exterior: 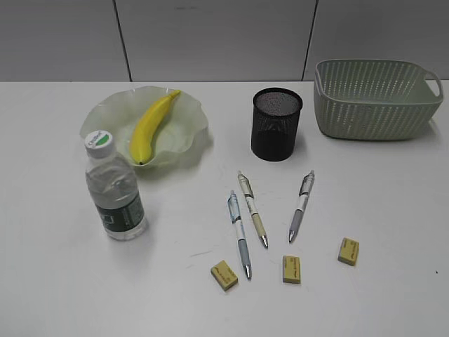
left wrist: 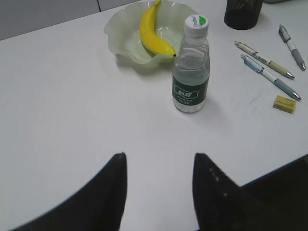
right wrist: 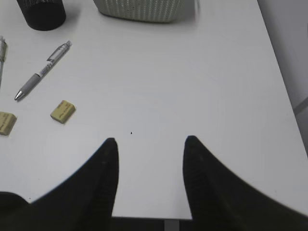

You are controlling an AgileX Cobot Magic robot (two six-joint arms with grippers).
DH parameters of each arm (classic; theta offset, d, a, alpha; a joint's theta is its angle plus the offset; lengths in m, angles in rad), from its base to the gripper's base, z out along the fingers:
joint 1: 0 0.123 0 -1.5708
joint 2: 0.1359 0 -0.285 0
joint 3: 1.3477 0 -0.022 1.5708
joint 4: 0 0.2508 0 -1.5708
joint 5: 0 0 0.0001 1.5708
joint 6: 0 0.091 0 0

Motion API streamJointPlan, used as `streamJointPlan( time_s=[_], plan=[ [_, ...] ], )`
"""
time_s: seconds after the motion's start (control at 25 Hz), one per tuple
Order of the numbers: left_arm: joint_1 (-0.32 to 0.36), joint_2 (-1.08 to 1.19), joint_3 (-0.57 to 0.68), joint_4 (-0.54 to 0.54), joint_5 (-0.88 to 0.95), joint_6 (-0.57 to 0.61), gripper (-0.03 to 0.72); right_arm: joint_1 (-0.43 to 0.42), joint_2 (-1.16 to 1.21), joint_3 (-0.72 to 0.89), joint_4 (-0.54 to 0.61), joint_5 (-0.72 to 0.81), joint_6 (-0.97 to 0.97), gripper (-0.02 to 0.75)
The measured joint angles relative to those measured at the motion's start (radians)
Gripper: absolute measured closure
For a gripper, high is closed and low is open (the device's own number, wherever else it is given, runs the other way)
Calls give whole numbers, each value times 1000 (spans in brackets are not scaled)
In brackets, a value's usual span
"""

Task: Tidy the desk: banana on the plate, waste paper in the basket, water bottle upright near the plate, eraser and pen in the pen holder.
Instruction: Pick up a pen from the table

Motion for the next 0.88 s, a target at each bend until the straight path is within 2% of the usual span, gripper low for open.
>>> streamJointPlan(
  time_s=[0.12,0.44,0.68,0.88],
  plan=[
    [14,-31,0,0,-2,-3,365,0,76,-31,11,-48,-14,377],
    [146,-92,2,-3,-3,-34,371,0,322,-90,107,-204,-83,377],
    [164,-92,2,-5,-3,-35,375,0,577,-90,162,-247,-109,377],
    [165,-92,2,-5,-3,-35,377,12,842,-107,271,-295,-165,391]
  ],
)
